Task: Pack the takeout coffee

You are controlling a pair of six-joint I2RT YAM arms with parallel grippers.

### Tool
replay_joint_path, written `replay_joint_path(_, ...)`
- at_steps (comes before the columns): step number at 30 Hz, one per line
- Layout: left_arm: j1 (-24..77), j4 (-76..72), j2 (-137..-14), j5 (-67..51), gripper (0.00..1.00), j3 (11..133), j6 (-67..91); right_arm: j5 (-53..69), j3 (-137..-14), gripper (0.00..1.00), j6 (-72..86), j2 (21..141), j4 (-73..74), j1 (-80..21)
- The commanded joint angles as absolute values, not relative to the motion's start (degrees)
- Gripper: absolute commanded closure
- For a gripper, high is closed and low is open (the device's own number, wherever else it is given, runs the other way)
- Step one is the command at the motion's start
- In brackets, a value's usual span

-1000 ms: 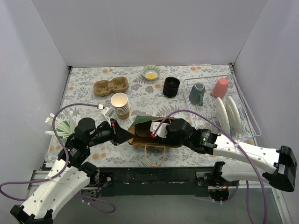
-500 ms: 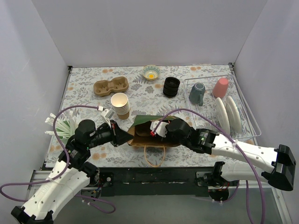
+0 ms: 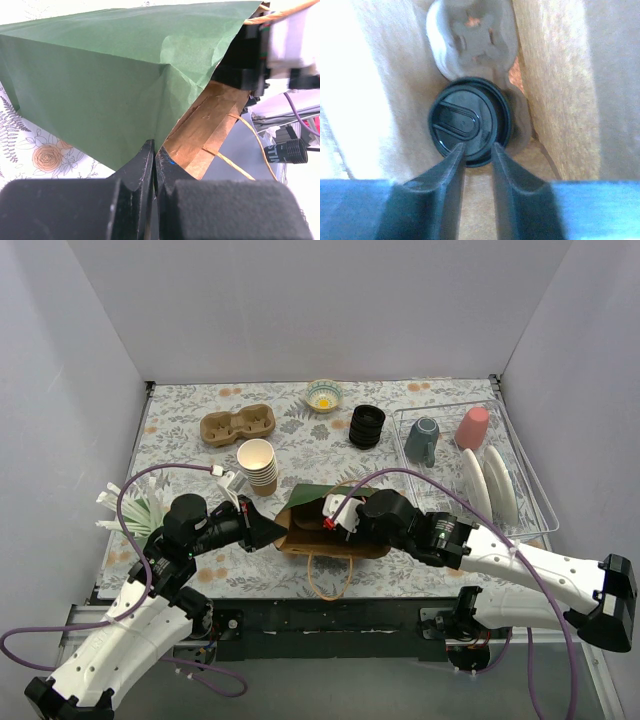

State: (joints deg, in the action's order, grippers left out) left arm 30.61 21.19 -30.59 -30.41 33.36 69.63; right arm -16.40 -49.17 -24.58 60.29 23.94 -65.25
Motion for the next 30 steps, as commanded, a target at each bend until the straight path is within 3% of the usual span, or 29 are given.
replay_joint_path(1, 30.7, 20.6, -30.8, -29.6, 1.00, 33.7, 68.6, -12.2, -53.1, 0.71, -24.2, 58.3, 23.6, -65.1)
replay_joint_path(6, 30.7, 20.6, -30.8, -29.5, 1.00, 33.8, 68.6, -9.0, -53.5, 0.88, -24.5, 59.8, 23.3, -65.2)
replay_joint_path(9, 30.7, 20.5, -30.9, -29.6, 1.00, 33.8, 68.6, -8.2, -53.4, 0.92, -25.0, 60.9, 22.4, -65.2)
replay_joint_path(15, 30.7, 20.7, -30.8, -29.4, 1.00, 33.8, 68.6, -9.7, -53.7, 0.94, -26.4, 64.3, 21.4, -65.2)
replay_joint_path(30, 30.7, 21.5, -29.8, -29.4, 1.00, 33.3, 69.4, -26.5, -51.8, 0.98, -25.5, 68.3, 20.4, -65.3)
